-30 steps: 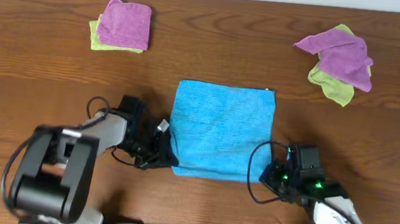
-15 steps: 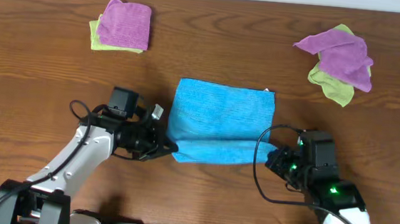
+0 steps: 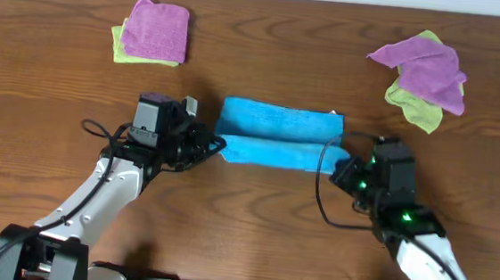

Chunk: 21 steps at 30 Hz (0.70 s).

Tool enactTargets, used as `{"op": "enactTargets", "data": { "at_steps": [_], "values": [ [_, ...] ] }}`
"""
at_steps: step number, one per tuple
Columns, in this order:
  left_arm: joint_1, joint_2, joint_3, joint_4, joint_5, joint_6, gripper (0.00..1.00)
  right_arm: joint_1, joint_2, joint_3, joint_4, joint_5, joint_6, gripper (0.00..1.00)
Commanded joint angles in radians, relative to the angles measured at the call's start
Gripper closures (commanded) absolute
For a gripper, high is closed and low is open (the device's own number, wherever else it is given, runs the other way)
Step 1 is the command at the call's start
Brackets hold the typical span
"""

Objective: Fold the cloth

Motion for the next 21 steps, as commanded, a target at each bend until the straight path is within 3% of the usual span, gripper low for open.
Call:
{"op": "enactTargets", "data": {
  "at_steps": [1,8,21],
  "values": [
    [0.008,0.002,0.001,0.003,-0.129,-0.057,0.94,-0.008,0.058,0.018,0.022,0.07,-0.017,0.99],
    [0.008,0.035,0.001,0.126,-0.2,-0.08,0.94,-0.008,0.088,0.022,0.064,0.119,-0.024,0.99],
    [0.008,0.221,0.005,0.409,-0.205,-0.2,0.94,-0.008,0.144,0.022,0.156,0.198,-0.085,0.99]
  ]
}}
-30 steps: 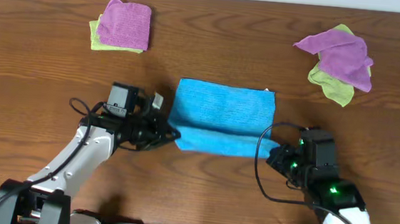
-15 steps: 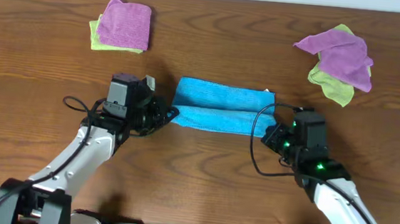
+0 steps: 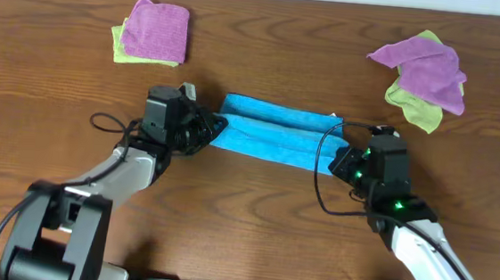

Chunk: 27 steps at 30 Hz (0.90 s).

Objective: Fold the cloth

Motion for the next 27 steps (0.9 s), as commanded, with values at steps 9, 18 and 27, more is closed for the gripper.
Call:
{"op": "enactTargets", "data": {
  "at_steps": [9,18,27],
  "values": [
    [0.021,0.111,0.058,0.097,-0.113,-0.03,0.94,-0.009,0.151,0.015,0.133,0.144,-0.081,0.99],
    [0.013,0.222,0.143,0.116,-0.128,-0.007,0.94,-0.01,0.203,0.015,0.204,0.198,-0.105,0.99],
    [-0.011,0.275,0.188,0.124,-0.137,0.02,0.94,-0.01,0.291,0.015,0.271,0.22,-0.124,0.99]
  ]
}}
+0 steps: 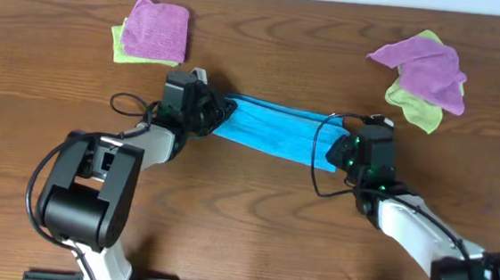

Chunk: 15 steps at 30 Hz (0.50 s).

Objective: Fold the cloth

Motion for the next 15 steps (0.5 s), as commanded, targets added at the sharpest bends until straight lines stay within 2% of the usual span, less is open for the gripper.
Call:
{"op": "enactTargets", "data": {
  "at_steps": [1,10,13,15],
  "values": [
    [0.016,0.009,0.019,-0.01,-0.092,0.041,0.94,-0.01,0.038,0.008,0.0,0.109,-0.028,0.99],
    [0.016,0.009,0.019,-0.073,-0.132,0.086,0.94,-0.01,0.071,0.008,0.035,0.117,-0.064,0.98],
    [0.016,0.009,0.019,-0.085,-0.132,0.099,0.8,-0.01,0.071,0.008,0.044,0.116,-0.064,0.89],
    [0.016,0.009,0.019,-0.09,-0.135,0.102,0.67,-0.009,0.071,0.008,0.043,0.116,-0.064,0.77]
  ]
}}
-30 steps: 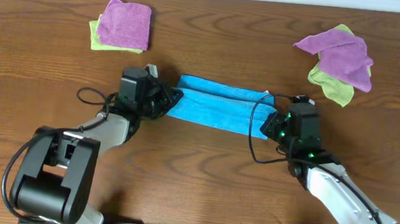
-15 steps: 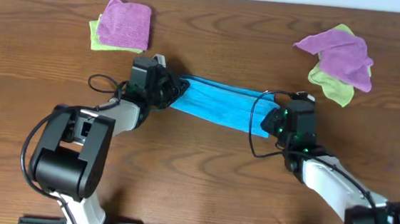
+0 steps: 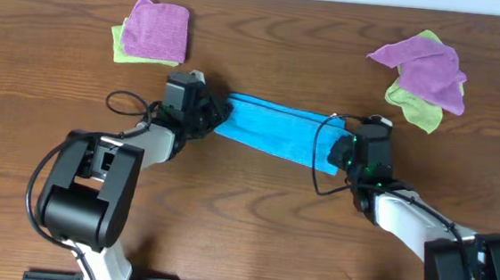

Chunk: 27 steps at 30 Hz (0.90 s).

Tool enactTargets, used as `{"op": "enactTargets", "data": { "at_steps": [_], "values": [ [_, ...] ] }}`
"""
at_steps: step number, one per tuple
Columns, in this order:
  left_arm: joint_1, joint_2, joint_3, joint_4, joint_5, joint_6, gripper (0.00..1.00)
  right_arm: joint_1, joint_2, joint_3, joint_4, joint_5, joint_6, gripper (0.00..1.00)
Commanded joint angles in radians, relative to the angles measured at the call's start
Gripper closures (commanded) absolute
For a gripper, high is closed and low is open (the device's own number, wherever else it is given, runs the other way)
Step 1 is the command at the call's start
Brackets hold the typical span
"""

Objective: Fold the cloth

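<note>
The blue cloth (image 3: 273, 129) lies mid-table as a long folded band, slanting from upper left to lower right. My left gripper (image 3: 217, 116) is at the band's left end and appears shut on that end. At the right end, my right gripper (image 3: 335, 148) also appears shut on the cloth. Both sets of fingertips are mostly hidden under the wrists and the cloth.
A folded purple cloth on a green one (image 3: 154, 30) sits at the far left. A loose heap of purple and green cloths (image 3: 421, 76) lies at the far right. The brown wooden table (image 3: 244, 220) stretches toward the front edge.
Little has changed. Both grippers stay at the ends of the blue band. The left one has shifted slightly, and the cloth looks a bit flatter on the table.
Each gripper first held an end of the near edge, with the cloth partly doubled. Both then moved away from me with that edge. The near half came to lie over the far half, and the cloth is now a narrow slanted band.
</note>
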Motion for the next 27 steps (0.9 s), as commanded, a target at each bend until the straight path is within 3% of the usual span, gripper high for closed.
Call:
{"op": "enactTargets", "data": {
  "at_steps": [1,9,16,21,27],
  "values": [
    [0.01,0.009,0.016,-0.009,-0.057,0.027,0.61,-0.007,0.007,0.007,0.0,0.06,-0.018,0.75],
    [0.023,0.006,0.017,-0.007,-0.037,0.042,0.53,-0.007,-0.008,0.007,-0.011,-0.008,-0.016,0.47],
    [0.071,-0.068,0.021,-0.016,-0.014,0.101,0.45,-0.006,-0.13,0.007,-0.135,-0.007,0.006,0.27],
    [0.106,-0.14,0.022,-0.074,-0.009,0.101,0.41,-0.006,-0.232,0.007,-0.232,-0.007,0.045,0.23],
    [0.094,-0.185,0.034,-0.103,0.109,0.061,0.44,-0.006,-0.371,0.007,-0.41,-0.029,0.186,0.21]
  ]
}}
